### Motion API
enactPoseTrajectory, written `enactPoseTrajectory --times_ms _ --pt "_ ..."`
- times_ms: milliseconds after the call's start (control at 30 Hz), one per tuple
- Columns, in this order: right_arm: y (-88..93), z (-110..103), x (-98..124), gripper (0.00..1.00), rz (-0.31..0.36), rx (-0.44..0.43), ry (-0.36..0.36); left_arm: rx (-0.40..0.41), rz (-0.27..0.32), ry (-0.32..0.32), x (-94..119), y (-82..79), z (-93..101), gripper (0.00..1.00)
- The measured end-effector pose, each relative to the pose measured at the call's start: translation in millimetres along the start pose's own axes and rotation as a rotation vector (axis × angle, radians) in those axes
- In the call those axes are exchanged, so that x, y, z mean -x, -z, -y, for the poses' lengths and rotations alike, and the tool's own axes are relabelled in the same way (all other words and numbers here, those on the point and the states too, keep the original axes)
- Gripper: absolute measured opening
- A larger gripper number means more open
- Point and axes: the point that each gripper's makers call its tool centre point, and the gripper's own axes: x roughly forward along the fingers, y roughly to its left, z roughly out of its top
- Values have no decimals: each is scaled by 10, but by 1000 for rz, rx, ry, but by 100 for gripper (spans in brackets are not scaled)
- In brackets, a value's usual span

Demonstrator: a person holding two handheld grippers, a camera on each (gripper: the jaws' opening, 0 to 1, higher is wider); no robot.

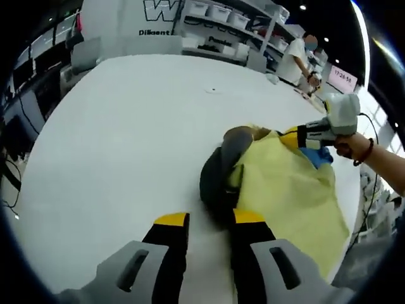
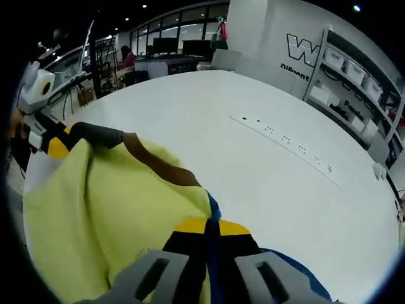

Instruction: Fold the garment on the visible template until the final outline fits inside the template.

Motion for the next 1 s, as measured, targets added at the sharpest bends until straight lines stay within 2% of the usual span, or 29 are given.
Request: enactPoseTrajectory --times_ms 33,67,133,267,300,367,567,667,767,1000 --pt "4 -2 -6 0 -1 -1 1 47 -16 17 -77 148 59 21" --pt "7 -4 -9 0 -2 -5 1 66 -19 17 -120 189 69 19" --pt "9 -4 -9 0 -2 -3 0 76 -15 28 -149 203 103 15" --pt "15 -4 -9 0 0 -9 -3 110 -12 61 -210 223 201 0" --pt "17 -3 -10 0 -1 -8 -3 110 -10 66 -218 226 219 0" --pt "20 1 -13 0 -3 -6 -1 79 -16 64 -220 257 228 0" --pt "26 3 -23 0 -10 -3 2 25 -3 43 -113 219 165 0" --pt "30 3 -27 0 -11 -1 2 -27 18 22 -48 151 141 0" --pt "33 3 -25 0 -10 -13 -1 -119 28 -39 3 56 45 0" --pt "35 8 -29 0 -9 -12 -7 -158 58 -87 79 -99 -48 0"
